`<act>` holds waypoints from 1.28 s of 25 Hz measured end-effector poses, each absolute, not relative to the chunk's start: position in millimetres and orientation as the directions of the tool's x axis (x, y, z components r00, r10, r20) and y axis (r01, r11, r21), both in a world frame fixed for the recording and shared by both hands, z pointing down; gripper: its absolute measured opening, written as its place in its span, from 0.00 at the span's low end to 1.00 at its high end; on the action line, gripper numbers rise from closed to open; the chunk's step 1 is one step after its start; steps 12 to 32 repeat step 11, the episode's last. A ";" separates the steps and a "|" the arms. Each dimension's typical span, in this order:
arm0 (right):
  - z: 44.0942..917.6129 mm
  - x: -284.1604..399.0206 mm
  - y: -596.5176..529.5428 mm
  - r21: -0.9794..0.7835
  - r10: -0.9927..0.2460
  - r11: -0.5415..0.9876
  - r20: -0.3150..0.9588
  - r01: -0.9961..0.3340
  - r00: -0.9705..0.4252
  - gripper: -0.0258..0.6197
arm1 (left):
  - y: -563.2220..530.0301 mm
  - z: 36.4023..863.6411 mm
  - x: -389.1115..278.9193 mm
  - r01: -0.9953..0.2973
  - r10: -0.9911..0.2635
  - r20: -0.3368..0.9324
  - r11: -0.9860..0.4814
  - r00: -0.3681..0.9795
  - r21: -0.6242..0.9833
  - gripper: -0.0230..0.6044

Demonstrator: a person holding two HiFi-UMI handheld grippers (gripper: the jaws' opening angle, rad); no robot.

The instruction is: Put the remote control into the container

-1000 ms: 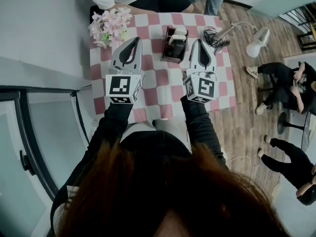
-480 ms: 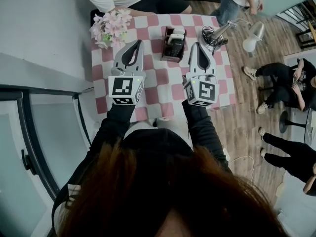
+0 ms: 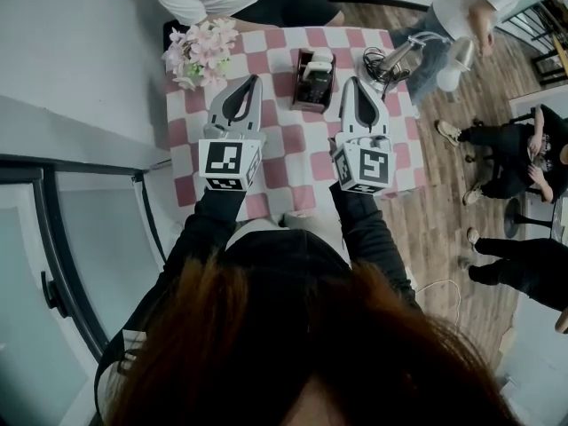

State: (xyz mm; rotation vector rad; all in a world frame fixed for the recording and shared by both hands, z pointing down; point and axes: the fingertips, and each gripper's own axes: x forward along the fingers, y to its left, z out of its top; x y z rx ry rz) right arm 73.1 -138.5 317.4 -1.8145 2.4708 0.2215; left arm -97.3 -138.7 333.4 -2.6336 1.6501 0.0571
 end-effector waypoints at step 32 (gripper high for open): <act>317.6 71.1 -139.5 0.080 -0.942 0.297 -0.136 -0.952 -0.305 0.07 | -141.2 332.5 -95.5 -0.896 -0.895 -0.049 -0.444 0.444 -0.009 0.03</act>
